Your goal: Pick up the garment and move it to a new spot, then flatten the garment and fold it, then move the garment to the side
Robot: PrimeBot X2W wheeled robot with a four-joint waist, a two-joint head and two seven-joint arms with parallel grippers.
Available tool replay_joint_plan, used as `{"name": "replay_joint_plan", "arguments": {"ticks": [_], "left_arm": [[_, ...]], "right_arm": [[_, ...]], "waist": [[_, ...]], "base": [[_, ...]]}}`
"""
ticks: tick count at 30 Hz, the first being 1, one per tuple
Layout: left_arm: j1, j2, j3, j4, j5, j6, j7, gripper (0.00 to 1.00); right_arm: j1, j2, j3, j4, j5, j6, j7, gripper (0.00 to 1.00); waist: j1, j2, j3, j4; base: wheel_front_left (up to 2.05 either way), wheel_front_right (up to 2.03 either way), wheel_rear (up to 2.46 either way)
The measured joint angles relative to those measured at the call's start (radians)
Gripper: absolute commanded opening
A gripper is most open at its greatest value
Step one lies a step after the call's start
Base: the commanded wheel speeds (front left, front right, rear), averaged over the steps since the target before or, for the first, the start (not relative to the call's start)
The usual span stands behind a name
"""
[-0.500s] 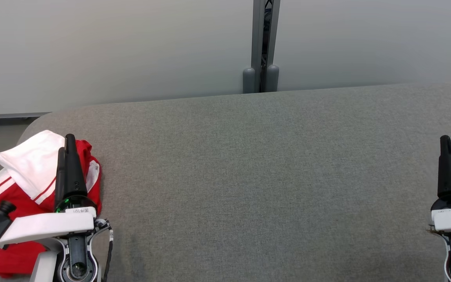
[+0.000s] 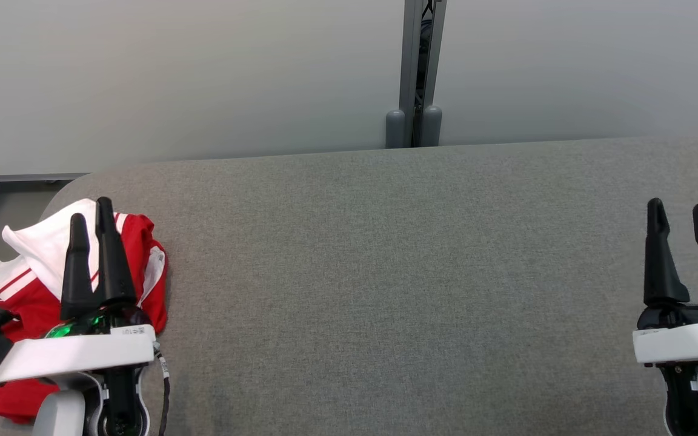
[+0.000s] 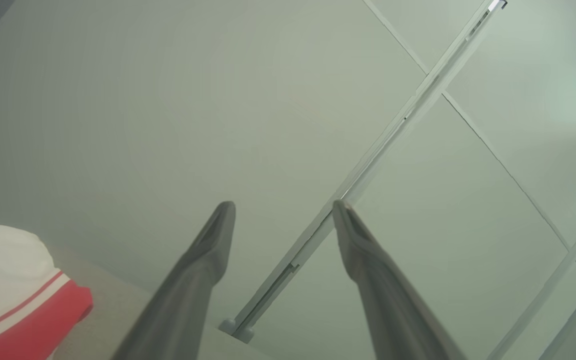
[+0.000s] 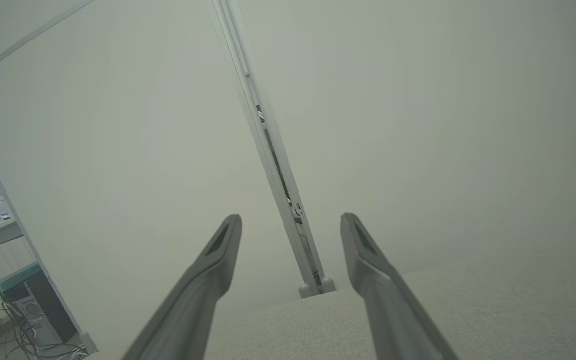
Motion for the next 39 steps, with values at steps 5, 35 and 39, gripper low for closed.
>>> {"name": "replay_joint_plan", "arguments": {"ticks": [5, 35, 39], "left_arm": [[0.027, 0.0, -0.039, -0.029, 0.111, 0.013, -0.006, 1.0], [0.098, 0.001, -0.201, 0.123, 0.496, 0.059, -0.027, 1.0], [0.101, 0.001, -0.204, 0.149, 0.497, 0.067, -0.031, 1.0]], "right_arm": [[0.002, 0.001, 0.028, -0.011, -0.092, 0.0, -0.016, 1.0], [0.058, 0.004, 0.058, 0.025, -0.342, 0.001, -0.116, 1.0], [0.075, 0.005, 0.065, 0.127, -0.304, 0.001, -0.109, 1.0]], "waist": [[0.0, 0.0, -0.002, 0.003], [0.0, 0.0, 0.006, 0.001], [0.0, 0.0, 0.001, -0.001]], "base": [[0.0, 0.0, 0.0], [0.0, 0.0, 0.0], [0.0, 0.0, 0.0]]}}
